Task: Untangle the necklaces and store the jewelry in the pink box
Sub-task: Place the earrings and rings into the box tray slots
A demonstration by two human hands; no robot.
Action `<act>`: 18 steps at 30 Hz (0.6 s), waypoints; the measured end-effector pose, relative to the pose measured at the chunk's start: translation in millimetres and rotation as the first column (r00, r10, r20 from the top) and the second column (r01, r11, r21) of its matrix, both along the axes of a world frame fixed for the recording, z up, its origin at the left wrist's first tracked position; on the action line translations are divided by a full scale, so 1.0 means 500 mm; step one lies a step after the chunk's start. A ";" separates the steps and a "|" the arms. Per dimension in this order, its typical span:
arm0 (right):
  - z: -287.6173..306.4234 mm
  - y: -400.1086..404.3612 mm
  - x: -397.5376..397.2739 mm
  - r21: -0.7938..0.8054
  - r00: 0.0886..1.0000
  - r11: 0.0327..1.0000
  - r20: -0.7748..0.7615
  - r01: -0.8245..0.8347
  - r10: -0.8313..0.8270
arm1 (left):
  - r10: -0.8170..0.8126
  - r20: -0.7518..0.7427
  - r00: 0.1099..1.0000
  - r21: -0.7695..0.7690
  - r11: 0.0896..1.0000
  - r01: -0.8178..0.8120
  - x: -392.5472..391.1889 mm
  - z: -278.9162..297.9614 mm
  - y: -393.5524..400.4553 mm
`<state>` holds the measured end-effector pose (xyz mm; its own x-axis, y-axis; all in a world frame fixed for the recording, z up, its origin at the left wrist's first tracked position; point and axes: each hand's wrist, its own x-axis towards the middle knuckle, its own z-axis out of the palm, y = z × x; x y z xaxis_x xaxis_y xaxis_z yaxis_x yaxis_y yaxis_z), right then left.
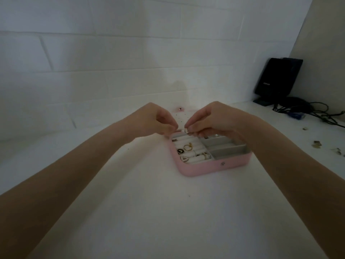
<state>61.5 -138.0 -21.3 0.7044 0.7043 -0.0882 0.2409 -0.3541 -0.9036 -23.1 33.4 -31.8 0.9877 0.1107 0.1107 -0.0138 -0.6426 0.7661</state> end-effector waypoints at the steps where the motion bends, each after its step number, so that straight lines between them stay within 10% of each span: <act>1: 0.002 0.001 -0.007 -0.034 1.000 0.999 -0.022 -0.002 0.001 | -0.015 -0.024 1.000 0.031 0.999 0.016 -0.002 -0.006 0.003; 18: 0.009 0.073 -0.041 -0.374 0.999 0.927 0.036 0.021 -0.008 | -0.083 -0.040 0.996 -0.213 0.974 0.073 -0.008 -0.048 0.015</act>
